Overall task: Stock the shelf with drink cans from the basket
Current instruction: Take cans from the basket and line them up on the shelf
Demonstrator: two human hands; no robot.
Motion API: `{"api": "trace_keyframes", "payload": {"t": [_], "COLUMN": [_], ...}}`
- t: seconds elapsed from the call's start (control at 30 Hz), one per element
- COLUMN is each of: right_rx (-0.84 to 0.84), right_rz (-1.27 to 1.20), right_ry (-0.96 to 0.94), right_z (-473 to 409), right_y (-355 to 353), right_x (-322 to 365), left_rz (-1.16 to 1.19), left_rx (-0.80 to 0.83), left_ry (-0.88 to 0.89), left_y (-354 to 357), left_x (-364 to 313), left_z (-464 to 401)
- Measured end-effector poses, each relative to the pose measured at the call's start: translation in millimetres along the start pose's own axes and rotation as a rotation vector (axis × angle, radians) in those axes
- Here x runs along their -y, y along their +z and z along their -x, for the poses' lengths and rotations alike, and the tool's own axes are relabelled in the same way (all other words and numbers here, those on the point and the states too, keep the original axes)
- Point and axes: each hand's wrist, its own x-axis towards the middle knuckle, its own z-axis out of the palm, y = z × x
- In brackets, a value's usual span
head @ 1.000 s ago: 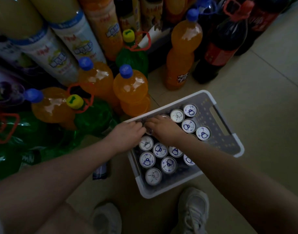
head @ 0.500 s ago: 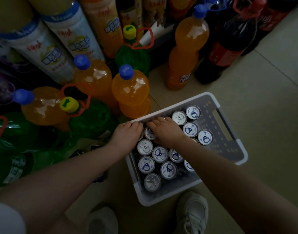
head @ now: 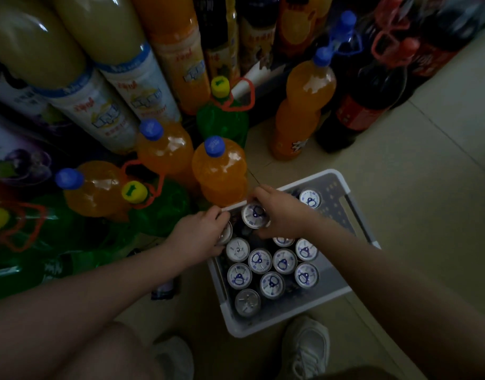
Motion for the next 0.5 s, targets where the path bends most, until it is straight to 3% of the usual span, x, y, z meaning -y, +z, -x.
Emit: {"api": "trace_keyframes", "payload": {"t": [0.27,0.5], "right_rx": [-0.061,-0.219], "right_rz": [0.010,-0.037], "right_ry": [0.068,-0.001], "right_z": [75,157], "right_y": [-170,-364], "right_x": [82,214], "left_rz": [-0.089,0.052], "left_rx": [0.022,-0.163], "left_ry": [0.046,-0.053], "left_y": [-186,-414], "left_x": [-8,-4], "left_z": [80,224]}}
